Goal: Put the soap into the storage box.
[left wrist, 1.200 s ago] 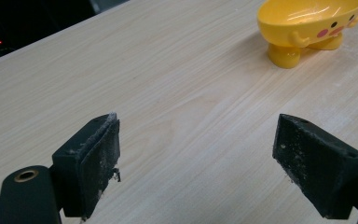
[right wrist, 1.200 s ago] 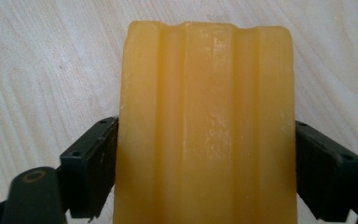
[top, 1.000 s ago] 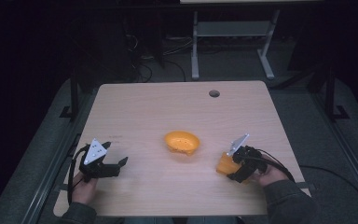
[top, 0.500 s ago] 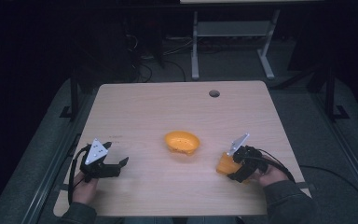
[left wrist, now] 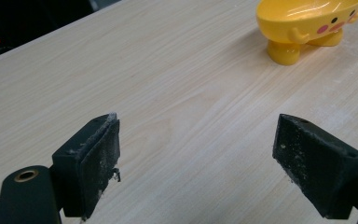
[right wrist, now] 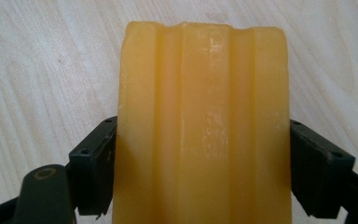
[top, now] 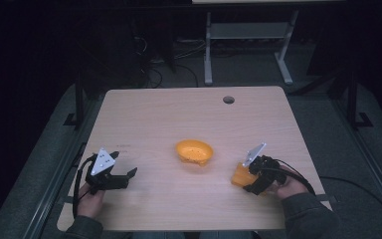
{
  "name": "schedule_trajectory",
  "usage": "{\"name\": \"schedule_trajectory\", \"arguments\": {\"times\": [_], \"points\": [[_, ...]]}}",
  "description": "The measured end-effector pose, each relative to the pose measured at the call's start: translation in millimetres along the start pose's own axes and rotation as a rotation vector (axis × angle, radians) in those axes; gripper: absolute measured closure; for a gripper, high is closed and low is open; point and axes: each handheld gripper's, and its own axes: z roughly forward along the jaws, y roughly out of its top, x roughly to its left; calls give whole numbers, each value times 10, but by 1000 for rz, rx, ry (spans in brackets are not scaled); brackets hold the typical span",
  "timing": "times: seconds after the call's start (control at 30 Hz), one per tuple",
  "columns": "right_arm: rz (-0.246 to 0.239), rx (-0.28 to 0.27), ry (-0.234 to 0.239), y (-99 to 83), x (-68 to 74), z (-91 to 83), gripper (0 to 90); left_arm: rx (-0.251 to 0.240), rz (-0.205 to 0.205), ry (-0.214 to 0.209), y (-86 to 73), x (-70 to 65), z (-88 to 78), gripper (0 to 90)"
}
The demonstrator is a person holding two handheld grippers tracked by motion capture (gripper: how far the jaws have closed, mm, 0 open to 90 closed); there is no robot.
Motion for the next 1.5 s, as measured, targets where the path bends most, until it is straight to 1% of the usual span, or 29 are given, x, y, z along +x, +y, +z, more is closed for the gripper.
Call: {"name": "schedule_trajectory", "arguments": {"times": [0.07, 0.13, 0.37, 0.43, 0.47, 0.57, 0.63, 0.7, 0.73, 0.83, 0.87, 1.03, 1.07, 1.23, 1.33, 1.37, 1.43, 1.47, 1.5], "points": [[1, 3, -2, -3, 4, -4, 205, 2, -6, -2, -2, -2, 1, 142], [-3, 4, -6, -5, 9, -7, 205, 3, 3, 0, 0, 2, 0, 141], [-11, 2, -6, -20, 14, -13, 205, 8, -3, -1, -1, -3, 2, 141], [-7, -6, -4, -33, 12, -14, 205, 9, 3, -1, -1, -2, 1, 141], [-2, -21, -2, -52, 7, -13, 205, 1, -5, 0, -2, -9, 6, 142], [5, -27, 0, -66, 7, -16, 205, 7, -2, -1, -1, -6, 5, 141], [7, -28, 2, -66, 7, -16, 205, 1, -6, -1, -2, -11, 9, 141], [9, -30, 6, -67, 1, -15, 204, -1, -1, 1, 0, -7, 7, 141], [8, -30, 3, -67, 5, -15, 203, 1, -7, 1, -2, -10, 5, 141], [4, -26, -6, -63, 15, -17, 204, 1, -8, 0, -2, -9, 4, 141], [3, -24, -7, -61, 15, -17, 205, 8, 4, 2, -1, -4, 0, 141], [-11, -8, -3, -45, 19, -22, 205, 5, -3, 2, -2, -5, 2, 141], [-27, -3, -15, -38, 32, -32, 206, 11, 1, 1, -2, 0, 0, 141], [-37, -20, -19, -25, 35, -74, 206, 7, 2, 1, -1, -4, 2, 141], [-39, -32, -36, -21, 33, -108, 206, 4, -4, 1, -3, -5, 0, 141], [-33, -33, -25, -18, 34, -116, 207, 4, 0, 2, -2, -3, 0, 141], [-33, -34, -22, -14, 37, -118, 207, 4, 3, 3, -1, -1, -1, 141], [-45, -38, -40, -9, 35, -126, 207, 4, -5, 0, -3, -6, 1, 141], [-45, -38, -40, -9, 35, -126, 207, 4, -5, 0, -3, -6, 1, 141]]}}
